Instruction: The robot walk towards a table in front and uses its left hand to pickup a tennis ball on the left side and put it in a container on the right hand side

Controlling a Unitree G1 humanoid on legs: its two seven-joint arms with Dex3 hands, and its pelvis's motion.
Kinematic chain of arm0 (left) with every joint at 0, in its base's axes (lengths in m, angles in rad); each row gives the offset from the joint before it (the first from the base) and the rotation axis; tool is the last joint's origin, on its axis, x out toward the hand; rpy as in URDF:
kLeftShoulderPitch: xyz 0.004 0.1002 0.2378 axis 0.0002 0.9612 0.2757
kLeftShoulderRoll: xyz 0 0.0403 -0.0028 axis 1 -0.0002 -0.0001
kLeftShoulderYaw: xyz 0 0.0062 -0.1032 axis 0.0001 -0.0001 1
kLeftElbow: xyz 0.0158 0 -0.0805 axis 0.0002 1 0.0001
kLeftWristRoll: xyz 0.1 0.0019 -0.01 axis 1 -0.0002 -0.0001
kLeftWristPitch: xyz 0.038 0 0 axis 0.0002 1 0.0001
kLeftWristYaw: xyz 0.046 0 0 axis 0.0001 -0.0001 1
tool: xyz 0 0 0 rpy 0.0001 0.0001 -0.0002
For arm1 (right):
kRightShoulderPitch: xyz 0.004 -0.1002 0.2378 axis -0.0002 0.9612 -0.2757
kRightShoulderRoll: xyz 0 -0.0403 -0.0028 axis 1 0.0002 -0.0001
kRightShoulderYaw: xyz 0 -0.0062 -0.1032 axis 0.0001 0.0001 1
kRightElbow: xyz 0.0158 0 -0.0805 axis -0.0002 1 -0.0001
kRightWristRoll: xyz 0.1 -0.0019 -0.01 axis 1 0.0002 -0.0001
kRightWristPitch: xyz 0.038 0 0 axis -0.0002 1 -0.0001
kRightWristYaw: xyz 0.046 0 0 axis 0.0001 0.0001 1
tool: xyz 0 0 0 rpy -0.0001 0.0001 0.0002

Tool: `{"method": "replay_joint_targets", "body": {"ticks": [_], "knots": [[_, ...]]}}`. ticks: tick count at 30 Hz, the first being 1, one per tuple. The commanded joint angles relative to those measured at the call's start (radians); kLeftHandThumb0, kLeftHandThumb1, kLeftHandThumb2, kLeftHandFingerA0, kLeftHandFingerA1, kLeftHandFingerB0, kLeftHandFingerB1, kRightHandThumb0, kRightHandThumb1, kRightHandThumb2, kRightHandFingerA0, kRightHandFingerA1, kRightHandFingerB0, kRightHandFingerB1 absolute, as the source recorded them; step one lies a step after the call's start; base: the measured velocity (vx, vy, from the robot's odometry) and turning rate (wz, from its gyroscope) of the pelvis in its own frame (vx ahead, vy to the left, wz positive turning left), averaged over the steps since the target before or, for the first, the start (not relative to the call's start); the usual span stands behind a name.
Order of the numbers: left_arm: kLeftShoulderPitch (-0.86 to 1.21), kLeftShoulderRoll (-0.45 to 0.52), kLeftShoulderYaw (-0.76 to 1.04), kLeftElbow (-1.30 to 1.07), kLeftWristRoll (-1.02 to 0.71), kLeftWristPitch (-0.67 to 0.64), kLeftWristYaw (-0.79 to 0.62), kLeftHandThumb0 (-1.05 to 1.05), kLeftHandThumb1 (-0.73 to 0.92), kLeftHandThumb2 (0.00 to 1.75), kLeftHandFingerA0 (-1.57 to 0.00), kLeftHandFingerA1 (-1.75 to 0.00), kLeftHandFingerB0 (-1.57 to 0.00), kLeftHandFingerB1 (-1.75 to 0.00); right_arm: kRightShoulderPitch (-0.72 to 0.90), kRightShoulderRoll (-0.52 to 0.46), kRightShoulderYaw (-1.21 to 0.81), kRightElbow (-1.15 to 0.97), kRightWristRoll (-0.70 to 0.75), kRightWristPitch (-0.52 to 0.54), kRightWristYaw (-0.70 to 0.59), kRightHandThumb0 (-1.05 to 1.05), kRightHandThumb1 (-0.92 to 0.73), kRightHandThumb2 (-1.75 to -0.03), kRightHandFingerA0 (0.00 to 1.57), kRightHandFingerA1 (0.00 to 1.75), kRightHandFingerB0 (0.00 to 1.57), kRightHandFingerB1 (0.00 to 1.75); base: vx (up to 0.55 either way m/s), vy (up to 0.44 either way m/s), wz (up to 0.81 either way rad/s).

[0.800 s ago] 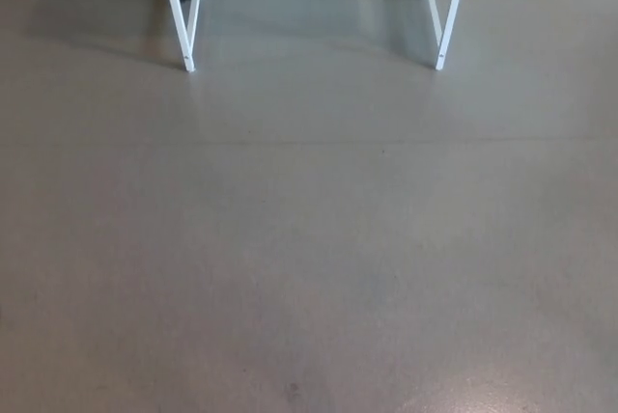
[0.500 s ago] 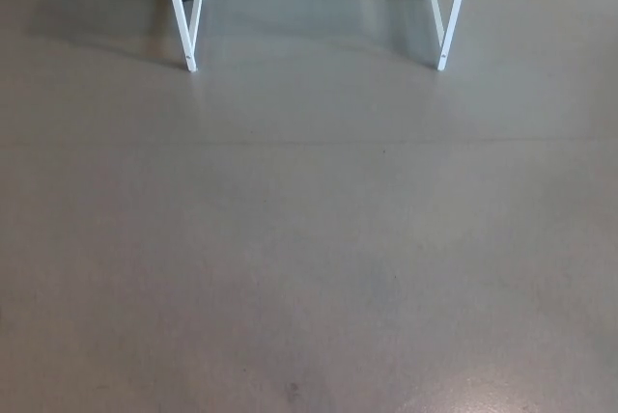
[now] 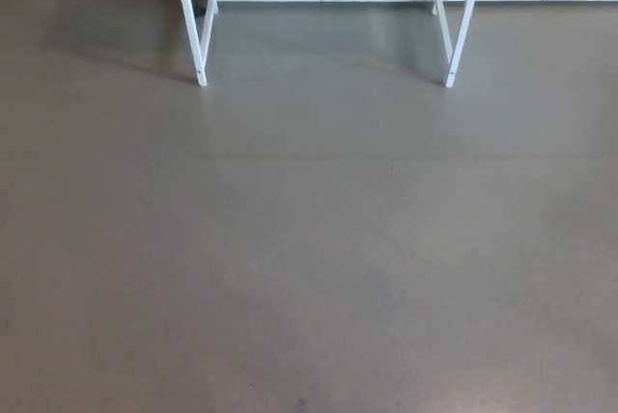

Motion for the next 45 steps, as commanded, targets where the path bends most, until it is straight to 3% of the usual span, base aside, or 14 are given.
{"method": "replay_joint_targets", "body": {"ticks": [1, 8, 25, 45], "knots": [[-0.018, -0.002, 0.012, -0.013, -0.031, -0.06, -0.027, -0.28, 0.62, 0.64, -0.28, -0.34, -0.25, -0.32, -0.001, -0.002, -0.006, -0.011, 0.024, -0.032, 0.036, -0.36, -0.53, -0.56, 0.56, 0.41, 0.31, 0.32, 0.19, 0.307, 1.47], [-0.011, -0.007, 0.023, -0.037, -0.043, -0.06, -0.033, -0.26, 0.62, 0.63, -0.28, -0.33, -0.26, -0.32, -0.014, -0.005, -0.002, -0.003, 0.016, -0.027, 0.043, -0.37, -0.53, -0.57, 0.55, 0.42, 0.31, 0.33, 0.15, 0.397, -0.09], [0.013, 0.016, -0.034, -0.01, 0.028, -0.103, 0.025, -0.28, 0.6, 0.64, -0.28, -0.34, -0.22, -0.32, -0.012, -0.021, 0.023, -0.003, -0.01, -0.023, 0.051, -0.39, -0.55, -0.57, 0.54, 0.41, 0.36, 0.34, 0.25, -0.177, 0.09], [0.012, 0.028, -0.049, 0.01, 0.038, -0.131, 0.043, -0.28, 0.6, 0.64, -0.29, -0.34, -0.23, -0.32, 0.007, -0.02, 0.048, -0.021, 0.006, 0.008, 0.044, -0.38, -0.57, -0.58, 0.51, 0.4, 0.33, 0.33, 0.28, 0.092, -0.06]]}}
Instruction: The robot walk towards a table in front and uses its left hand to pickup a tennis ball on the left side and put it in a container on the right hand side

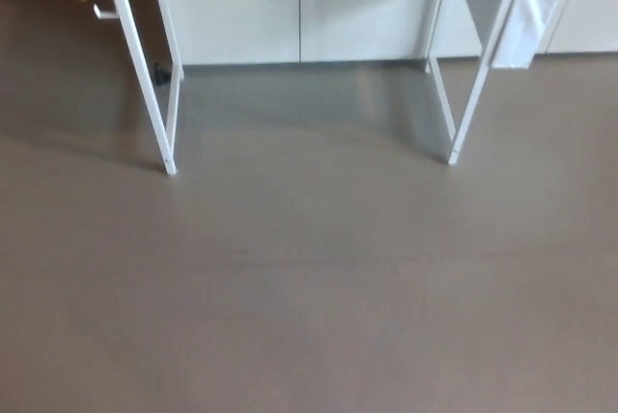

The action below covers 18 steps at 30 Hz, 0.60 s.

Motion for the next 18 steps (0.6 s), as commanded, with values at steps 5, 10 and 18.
{"method": "replay_joint_targets", "body": {"ticks": [5, 10, 18], "knots": [[0.008, 0.008, -0.004, -0.037, 0.002, -0.001, 0.007, -0.29, 0.6, 0.65, -0.29, -0.35, -0.23, -0.33, 0.003, -0.009, -0.006, -0.017, 0.012, -0.003, 0.001, -0.38, -0.57, -0.58, 0.52, 0.42, 0.33, 0.34, 0.43, -0.089, 0.19], [-0.006, 0.007, 0.005, -0.045, -0.015, 0.019, -0.01, -0.28, 0.6, 0.64, -0.3, -0.35, -0.24, -0.33, -0.009, -0.007, -0.007, -0.015, 0.015, -0.002, 0.003, -0.38, -0.57, -0.58, 0.53, 0.41, 0.33, 0.34, 0.34, -0.094, 0.09], [-0.001, 0.013, 0.001, -0.032, -0.012, 0.012, -0.021, -0.3, 0.6, 0.65, -0.29, -0.35, -0.22, -0.33, 0.012, -0.003, -0.02, -0.022, 0.028, -0.004, 0.014, -0.36, -0.58, -0.58, 0.53, 0.41, 0.33, 0.34, 0.34, 0.112, -0.17]]}}
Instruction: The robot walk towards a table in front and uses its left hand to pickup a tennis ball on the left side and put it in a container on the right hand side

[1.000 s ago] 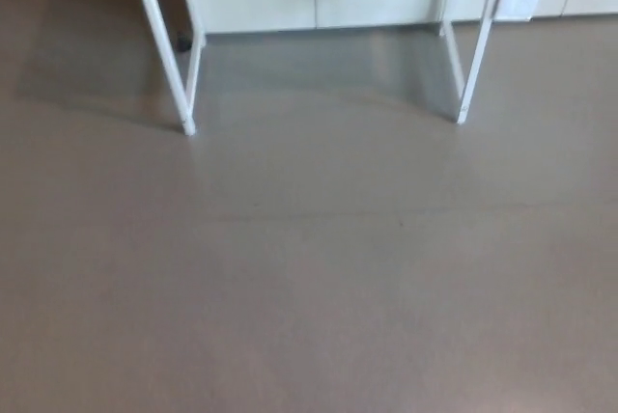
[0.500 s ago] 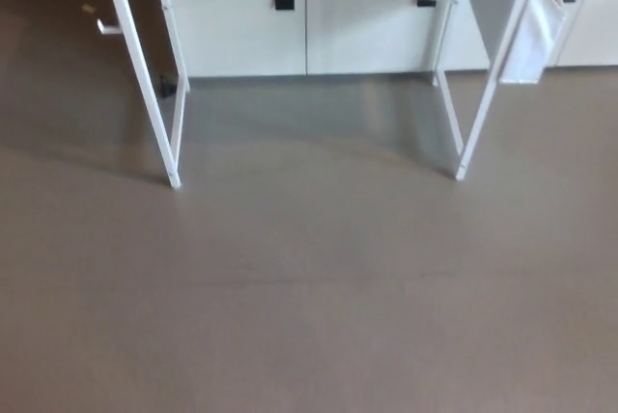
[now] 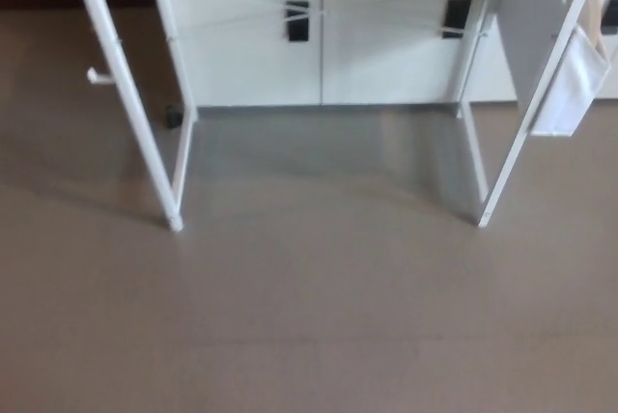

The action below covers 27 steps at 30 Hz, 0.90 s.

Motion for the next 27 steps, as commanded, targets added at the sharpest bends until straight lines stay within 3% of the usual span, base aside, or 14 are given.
{"method": "replay_joint_targets", "body": {"ticks": [1, 2, 18, 19, 20, 21, 22, 23, 24, 25, 26, 27], "knots": [[-0.008, 0.02, 0.005, 0.002, -0.01, 0.015, -0.014, -0.3, 0.6, 0.65, -0.3, -0.35, -0.23, -0.33, 0.004, 0.001, -0.013, 0.003, 0.019, -0.011, 0.01, -0.37, -0.57, -0.58, 0.54, 0.42, 0.34, 0.34, 0.44, 0.369, -0.41], [-0.006, 0.022, 0.001, -0.001, -0.001, 0.012, -0.005, -0.21, 0.45, 0.88, -0.27, -0.52, -0.11, -0.45, 0.001, 0.002, -0.016, 0.006, 0.021, -0.008, 0.01, -0.36, -0.56, -0.57, 0.53, 0.41, 0.34, 0.34, 0.42, 0.355, -0.56], [-0.019, 0.026, -0.004, 0.003, -0.003, 0.012, -0.001, -0.2, 0.45, 0.88, -0.27, -0.52, -0.12, -0.45, -0.014, 0.005, -0.029, 0.036, 0.013, -0.006, 0.009, -0.37, -0.58, -0.58, 0.53, 0.42, 0.36, 0.34, 0.38, 0.02, 0.2], [-0.013, 0.027, -0.005, -0.011, -0.006, 0.026, -0.007, -0.29, 0.6, 0.65, -0.31, -0.36, -0.24, -0.34, -0.003, 0.006, -0.027, 0.017, 0.012, -0.012, 0.007, -0.36, -0.59, -0.58, 0.53, 0.42, 0.34, 0.34, 0.33, -0.128, -0.03], [-0.014, 0.027, -0.006, -0.007, -0.003, 0.024, -0.005, -0.2, 0.46, 0.88, -0.26, -0.52, -0.12, -0.45, -0.002, 0.006, -0.028, 0.018, 0.013, -0.015, 0.01, -0.36, -0.59, -0.59, 0.52, 0.42, 0.34, 0.34, 0.31, -0.16, 0.1], [-0.016, 0.028, -0.007, -0.002, 0.0, 0.02, -0.002, -0.2, 0.46, 0.88, -0.26, -0.52, -0.12, -0.45, -0.002, 0.006, -0.03, 0.021, 0.016, -0.017, 0.014, -0.36, -0.59, -0.59, 0.52, 0.42, 0.34, 0.34, 0.25, -0.15, 0.01], [-0.017, 0.03, -0.009, 0.003, 0.006, 0.014, 0.005, -0.24, 0.62, 0.59, -0.39, -0.34, -0.26, -0.3, 0.0, 0.007, -0.032, 0.021, 0.019, -0.021, 0.018, -0.35, -0.57, -0.57, 0.53, 0.42, 0.33, 0.34, 0.27, -0.122, -0.02], [-0.018, 0.031, -0.011, 0.009, 0.011, 0.007, 0.013, -0.24, 0.62, 0.59, -0.39, -0.34, -0.26, -0.3, 0.001, 0.008, -0.035, 0.021, 0.022, -0.026, 0.022, -0.35, -0.57, -0.57, 0.53, 0.42, 0.33, 0.34, 0.3, -0.094, 0.0], [-0.02, 0.032, -0.011, 0.014, 0.012, 0.001, 0.016, -0.21, 0.44, 0.87, -0.29, -0.53, -0.13, -0.45, -0.001, 0.009, -0.036, 0.026, 0.023, -0.025, 0.022, -0.36, -0.57, -0.58, 0.54, 0.43, 0.34, 0.35, 0.24, -0.079, -0.06], [-0.021, 0.032, -0.011, 0.016, 0.012, -0.001, 0.016, -0.21, 0.44, 0.87, -0.29, -0.53, -0.13, -0.45, -0.002, 0.009, -0.037, 0.028, 0.023, -0.024, 0.021, -0.36, -0.57, -0.58, 0.54, 0.43, 0.34, 0.35, 0.19, -0.053, -0.12], [-0.021, 0.03, -0.01, 0.011, 0.008, 0.004, 0.014, -0.24, 0.62, 0.59, -0.4, -0.34, -0.26, -0.3, -0.008, 0.009, -0.037, 0.038, 0.021, -0.019, 0.02, -0.36, -0.57, -0.58, 0.53, 0.43, 0.34, 0.35, 0.3, -0.018, -0.16], [-0.02, 0.029, -0.009, 0.01, 0.006, 0.005, 0.013, -0.24, 0.62, 0.59, -0.4, -0.34, -0.26, -0.3, -0.011, 0.008, -0.037, 0.043, 0.02, -0.017, 0.02, -0.36, -0.57, -0.58, 0.53, 0.43, 0.34, 0.35, 0.33, 0.057, -0.29]]}}
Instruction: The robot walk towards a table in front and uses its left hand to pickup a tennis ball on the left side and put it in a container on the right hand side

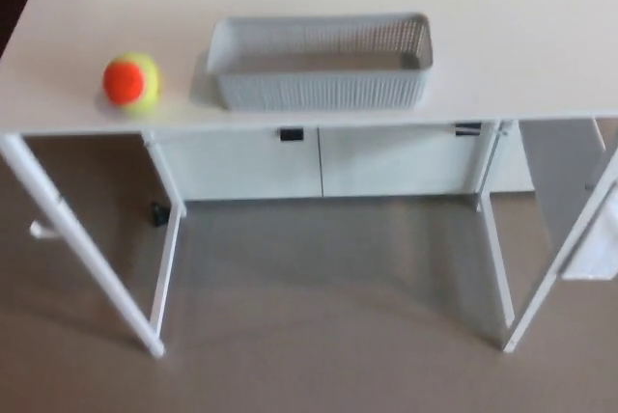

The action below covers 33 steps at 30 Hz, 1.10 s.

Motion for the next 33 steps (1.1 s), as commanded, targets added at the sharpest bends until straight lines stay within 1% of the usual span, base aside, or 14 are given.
{"method": "replay_joint_targets", "body": {"ticks": [1, 6, 7, 14, 17, 19, 20, 21, 24, 25, 30, 31, 32, 33], "knots": [[-0.007, 0.022, 0.002, 0.007, 0.006, -0.007, 0.008, -0.21, 0.45, 0.87, -0.29, -0.53, -0.12, -0.45, -0.005, -0.002, -0.005, 0.016, 0.014, -0.002, 0.001, -0.36, -0.57, -0.58, 0.54, 0.42, 0.35, 0.35, 0.36, 0.098, -0.32], [-0.012, 0.03, -0.003, 0.001, 0.012, 0.003, 0.014, -0.2, 0.45, 0.88, -0.29, -0.53, -0.13, -0.45, -0.004, 0.002, -0.004, 0.006, 0.015, 0.004, -0.001, -0.35, -0.58, -0.58, 0.54, 0.43, 0.34, 0.35, 0.4, 0.104, -0.17], [-0.016, 0.03, -0.004, 0.004, 0.011, 0.006, 0.013, -0.24, 0.63, 0.59, -0.39, -0.34, -0.26, -0.3, -0.004, 0.002, -0.003, 0.004, 0.015, 0.004, 0.0, -0.35, -0.58, -0.58, 0.53, 0.42, 0.34, 0.35, 0.32, 0.108, -0.36], [-0.025, 0.032, -0.005, 0.004, 0.006, 0.0, 0.011, -0.23, 0.63, 0.59, -0.4, -0.35, -0.26, -0.3, -0.015, 0.003, -0.003, 0.012, 0.013, 0.013, -0.003, -0.35, -0.58, -0.58, 0.53, 0.42, 0.35, 0.35, 0.24, 0.052, 0.07], [-0.032, 0.03, 0.002, 0.001, -0.008, 0.017, -0.001, -0.23, 0.63, 0.59, -0.41, -0.35, -0.28, -0.3, -0.005, 0.003, 0.0, -0.001, 0.01, -0.001, 0.001, -0.37, -0.58, -0.58, 0.54, 0.43, 0.36, 0.35, 0.13, -0.087, 0.14], [-0.035, 0.034, -0.001, 0.004, -0.003, 0.012, 0.0, -0.25, 0.63, 0.59, -0.4, -0.35, -0.28, -0.31, -0.008, 0.004, -0.004, -0.001, 0.015, 0.012, 0.003, -0.36, -0.58, -0.58, 0.53, 0.42, 0.36, 0.35, 0.06, -0.162, -0.17], [-0.037, 0.036, -0.002, 0.004, 0.0, 0.015, 0.003, -0.25, 0.63, 0.59, -0.41, -0.35, -0.28, -0.31, -0.01, 0.005, -0.004, 0.0, 0.014, 0.012, 0.002, -0.43, -0.47, -0.73, 0.48, 0.51, 0.3, 0.44, 0.01, -0.138, 0.27], [-0.039, 0.037, -0.002, 0.003, 0.0, 0.018, 0.002, -0.24, 0.62, 0.59, -0.41, -0.35, -0.28, -0.31, -0.01, 0.006, -0.006, -0.001, 0.015, 0.013, 0.002, -0.35, -0.58, -0.58, 0.54, 0.42, 0.35, 0.35, 0.0, -0.121, 0.02], [-0.046, 0.037, -0.001, 0.002, -0.005, 0.021, -0.005, -0.24, 0.63, 0.59, -0.41, -0.35, -0.29, -0.31, -0.015, 0.003, 0.003, 0.003, 0.004, 0.013, -0.006, -0.37, -0.59, -0.58, 0.52, 0.42, 0.35, 0.34, 0.07, -0.108, -0.01], [-0.047, 0.039, -0.003, 0.001, 0.0, 0.02, -0.003, -0.27, 0.63, 0.61, -0.42, -0.36, -0.29, -0.32, -0.016, 0.002, 0.006, 0.0, 0.001, 0.015, -0.003, -0.39, -0.61, -0.59, 0.5, 0.41, 0.33, 0.34, 0.0, 0.0, 0.0], [-0.06, 0.048, -0.011, 0.008, 0.007, 0.012, -0.007, -0.28, 0.64, 0.61, -0.41, -0.36, -0.28, -0.32, -0.016, 0.002, 0.003, -0.013, 0.012, 0.012, 0.013, -0.36, -0.61, -0.59, 0.5, 0.43, 0.34, 0.34, 0.0, 0.017, -0.01], [-0.065, 0.045, -0.008, 0.012, 0.002, 0.015, -0.006, -0.25, 0.62, 0.59, -0.42, -0.35, -0.3, -0.31, -0.018, 0.006, -0.006, -0.015, 0.023, 0.018, 0.015, -0.36, -0.59, -0.59, 0.52, 0.43, 0.35, 0.35, 0.01, 0.11, -0.03], [-0.067, 0.046, -0.009, 0.013, 0.003, 0.014, -0.005, -0.26, 0.63, 0.59, -0.42, -0.35, -0.3, -0.31, -0.017, 0.007, -0.008, -0.016, 0.025, 0.016, 0.016, -0.42, -0.48, -0.73, 0.47, 0.51, 0.3, 0.44, 0.01, 0.146, -0.08], [-0.068, 0.047, -0.011, 0.013, 0.005, 0.013, -0.005, -0.26, 0.63, 0.59, -0.42, -0.35, -0.3, -0.31, -0.016, 0.009, -0.011, -0.018, 0.027, 0.013, 0.016, -0.42, -0.48, -0.73, 0.47, 0.51, 0.3, 0.44, 0.0, 0.158, 0.02]]}}
